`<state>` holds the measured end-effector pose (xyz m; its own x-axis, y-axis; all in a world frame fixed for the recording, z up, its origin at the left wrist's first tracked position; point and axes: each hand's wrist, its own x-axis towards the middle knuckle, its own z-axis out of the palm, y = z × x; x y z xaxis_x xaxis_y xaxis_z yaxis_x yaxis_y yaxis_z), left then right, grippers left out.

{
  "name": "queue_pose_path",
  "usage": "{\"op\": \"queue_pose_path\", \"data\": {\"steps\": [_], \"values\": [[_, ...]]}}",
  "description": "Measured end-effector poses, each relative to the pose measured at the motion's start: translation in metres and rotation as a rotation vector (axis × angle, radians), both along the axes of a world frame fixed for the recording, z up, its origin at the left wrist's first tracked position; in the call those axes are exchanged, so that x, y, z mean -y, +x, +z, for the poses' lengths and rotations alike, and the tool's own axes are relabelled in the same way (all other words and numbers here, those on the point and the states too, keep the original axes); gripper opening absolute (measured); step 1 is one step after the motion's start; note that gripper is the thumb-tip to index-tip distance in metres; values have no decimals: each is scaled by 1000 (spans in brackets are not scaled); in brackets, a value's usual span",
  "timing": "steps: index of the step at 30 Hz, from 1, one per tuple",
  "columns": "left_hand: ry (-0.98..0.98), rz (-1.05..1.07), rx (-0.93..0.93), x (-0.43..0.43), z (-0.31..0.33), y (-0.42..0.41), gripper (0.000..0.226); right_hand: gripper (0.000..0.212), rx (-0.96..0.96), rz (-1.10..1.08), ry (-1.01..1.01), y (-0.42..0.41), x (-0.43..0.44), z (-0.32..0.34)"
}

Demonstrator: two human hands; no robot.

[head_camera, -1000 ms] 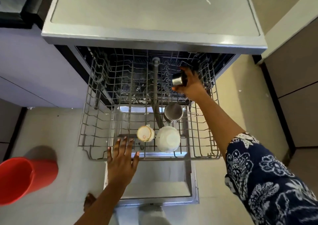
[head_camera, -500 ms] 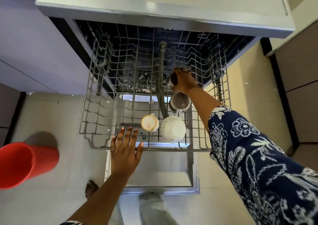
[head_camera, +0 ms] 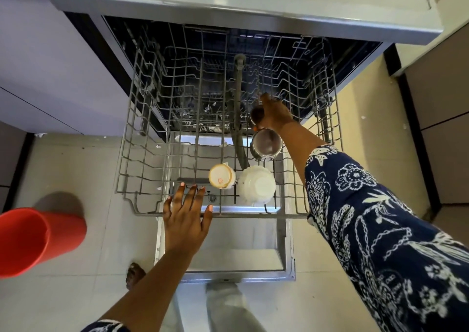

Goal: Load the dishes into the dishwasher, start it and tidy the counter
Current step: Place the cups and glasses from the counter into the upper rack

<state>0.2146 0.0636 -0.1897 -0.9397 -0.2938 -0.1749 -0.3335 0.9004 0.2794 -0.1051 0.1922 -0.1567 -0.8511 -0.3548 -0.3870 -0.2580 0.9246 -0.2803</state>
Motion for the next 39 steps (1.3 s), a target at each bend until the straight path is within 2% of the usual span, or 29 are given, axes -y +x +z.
{"op": "queue_pose_path", "data": {"steps": [8,12,17,19,21,23,27,33,36,39], "values": [[-30,1,-58,0,-6,3,59,83,71,-2,18,0,2,0],[19,10,-7,1,-4,2,67,70,-15,-220,-122,25,-12,12],[190,-2,144,8,15,-2,87,53,-13,-393,-266,126,-46,35],[316,-4,144,15,30,-3,83,46,28,-371,-319,166,-47,51],[452,37,73,21,51,-4,66,41,41,-348,-374,188,-39,65],[505,128,-41,33,83,-3,49,39,29,-308,-431,201,-22,88],[490,236,-361,91,159,-8,36,31,-8,-158,-573,207,38,138],[418,346,-653,227,242,-54,26,24,-134,55,-711,159,178,204],[375,396,-707,323,264,-89,23,22,-222,137,-758,124,275,237],[258,418,-617,417,272,-124,34,23,-254,136,-799,92,367,251]]}}
